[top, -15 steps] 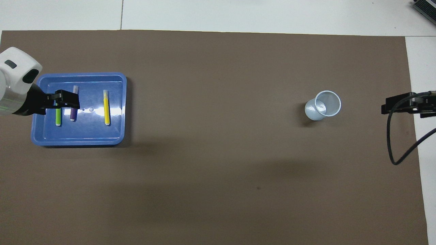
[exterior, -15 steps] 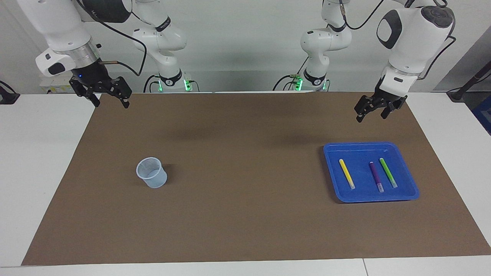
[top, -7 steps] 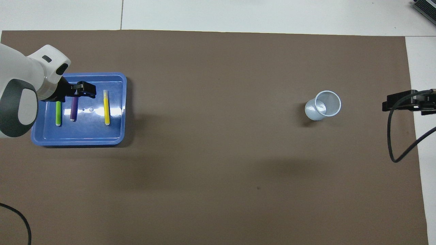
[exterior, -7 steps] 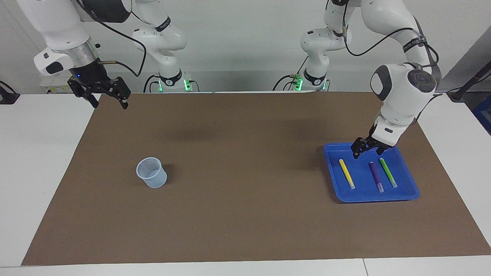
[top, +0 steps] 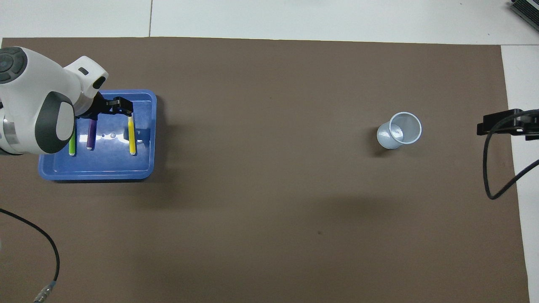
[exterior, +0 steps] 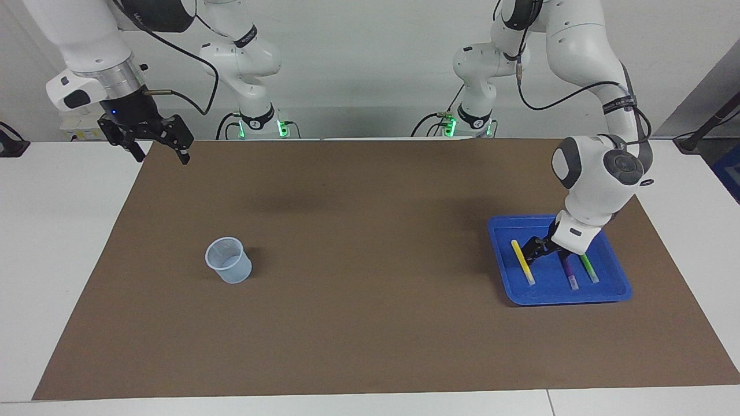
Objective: Transfer and insert pens with both arms
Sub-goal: 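Lower the left gripper and grasp the yellow pen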
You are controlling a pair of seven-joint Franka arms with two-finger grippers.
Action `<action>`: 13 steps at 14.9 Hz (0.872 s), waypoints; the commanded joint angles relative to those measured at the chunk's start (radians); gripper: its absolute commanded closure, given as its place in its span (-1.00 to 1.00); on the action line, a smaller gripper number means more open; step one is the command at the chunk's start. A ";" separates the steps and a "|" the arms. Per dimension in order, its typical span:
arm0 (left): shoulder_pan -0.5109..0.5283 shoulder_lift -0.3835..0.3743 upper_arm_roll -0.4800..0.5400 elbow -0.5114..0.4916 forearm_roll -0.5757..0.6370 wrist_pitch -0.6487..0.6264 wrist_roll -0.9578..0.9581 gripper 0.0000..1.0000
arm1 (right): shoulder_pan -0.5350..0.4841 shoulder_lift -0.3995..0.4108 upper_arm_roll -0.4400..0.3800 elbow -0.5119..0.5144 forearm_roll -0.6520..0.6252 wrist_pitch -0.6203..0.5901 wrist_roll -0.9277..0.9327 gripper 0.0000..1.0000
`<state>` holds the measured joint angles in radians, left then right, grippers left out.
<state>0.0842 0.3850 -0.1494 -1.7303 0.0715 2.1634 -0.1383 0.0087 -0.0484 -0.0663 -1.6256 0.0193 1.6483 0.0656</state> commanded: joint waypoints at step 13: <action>-0.006 0.066 0.001 -0.084 0.025 0.193 0.003 -1.00 | -0.010 -0.018 -0.006 -0.007 0.011 0.005 -0.030 -1.00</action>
<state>0.0831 0.4616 -0.1542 -1.7741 0.0810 2.3132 -0.1380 0.0069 -0.0521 -0.0737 -1.6238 0.0194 1.6562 0.0655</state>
